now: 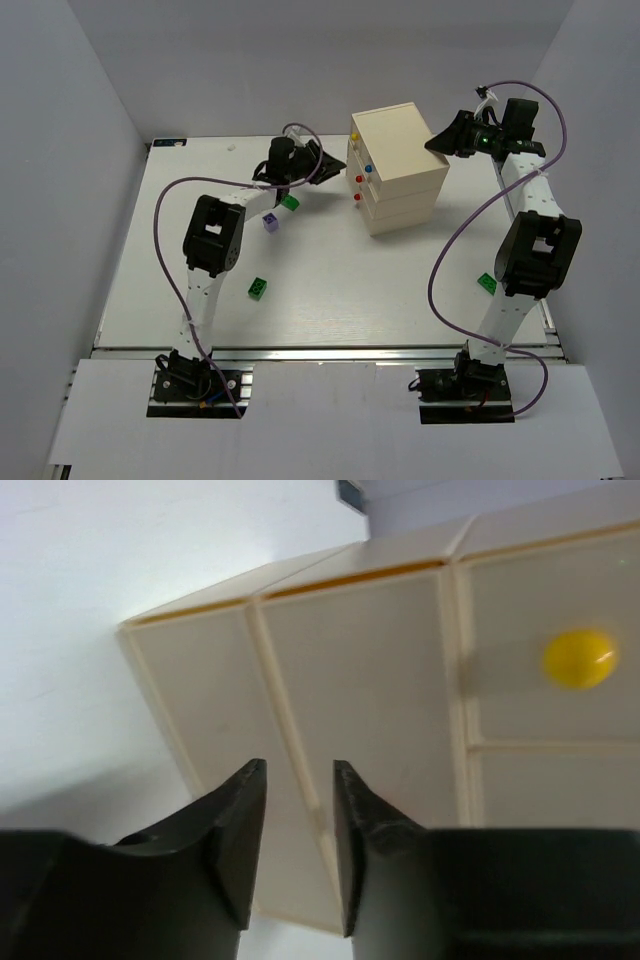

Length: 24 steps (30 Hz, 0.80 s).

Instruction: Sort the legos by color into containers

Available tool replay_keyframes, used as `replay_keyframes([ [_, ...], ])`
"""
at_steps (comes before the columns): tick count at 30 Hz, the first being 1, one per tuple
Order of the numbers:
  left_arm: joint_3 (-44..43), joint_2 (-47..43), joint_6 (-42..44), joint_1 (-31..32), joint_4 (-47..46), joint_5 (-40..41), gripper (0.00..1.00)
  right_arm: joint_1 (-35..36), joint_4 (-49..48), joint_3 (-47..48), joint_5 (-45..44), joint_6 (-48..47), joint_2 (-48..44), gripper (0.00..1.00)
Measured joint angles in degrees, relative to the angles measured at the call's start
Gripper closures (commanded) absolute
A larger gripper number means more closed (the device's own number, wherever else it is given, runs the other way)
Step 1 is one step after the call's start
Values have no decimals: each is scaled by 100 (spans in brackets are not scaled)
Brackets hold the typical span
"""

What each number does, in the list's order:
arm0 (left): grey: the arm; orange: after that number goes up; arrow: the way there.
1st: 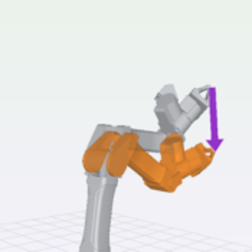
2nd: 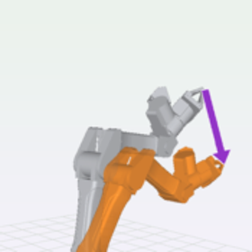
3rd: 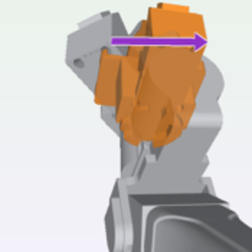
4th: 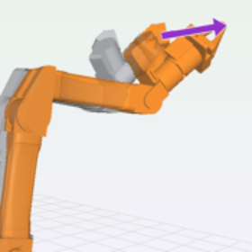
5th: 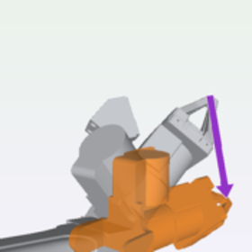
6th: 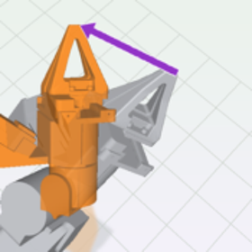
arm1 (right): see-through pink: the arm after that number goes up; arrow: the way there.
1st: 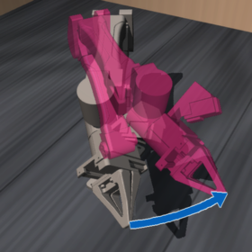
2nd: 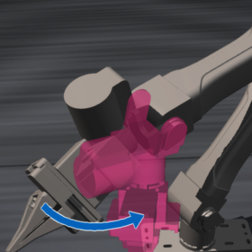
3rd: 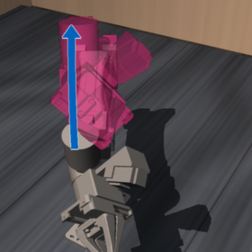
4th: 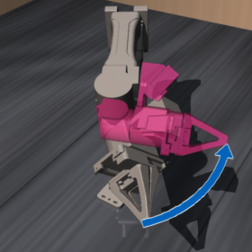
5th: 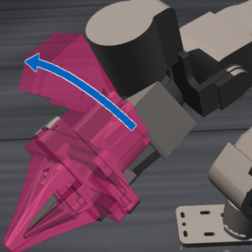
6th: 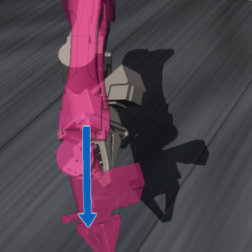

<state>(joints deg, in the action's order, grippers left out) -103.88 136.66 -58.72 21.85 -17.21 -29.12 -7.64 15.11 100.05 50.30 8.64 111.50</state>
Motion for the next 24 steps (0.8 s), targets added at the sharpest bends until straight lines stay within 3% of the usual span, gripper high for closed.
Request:
replay_keyframes([
  [4, 1029, -411, -120, -81, -474, 216, 63, 0, -2, 0, 2, 2, 0, 51],
  [8, 1182, -511, -415, -170, -1051, 155, 72, 0, -4, -2, 2, 9, 0, 52],
  [17, 1027, -297, -1110, -74, -1958, -444, 58, 0, -13, -9, 2, 15, 0, 52],
  [24, 1025, -197, -1202, 70, -1943, -704, 57, -2, -15, -9, 2, 17, 0, 52],
])
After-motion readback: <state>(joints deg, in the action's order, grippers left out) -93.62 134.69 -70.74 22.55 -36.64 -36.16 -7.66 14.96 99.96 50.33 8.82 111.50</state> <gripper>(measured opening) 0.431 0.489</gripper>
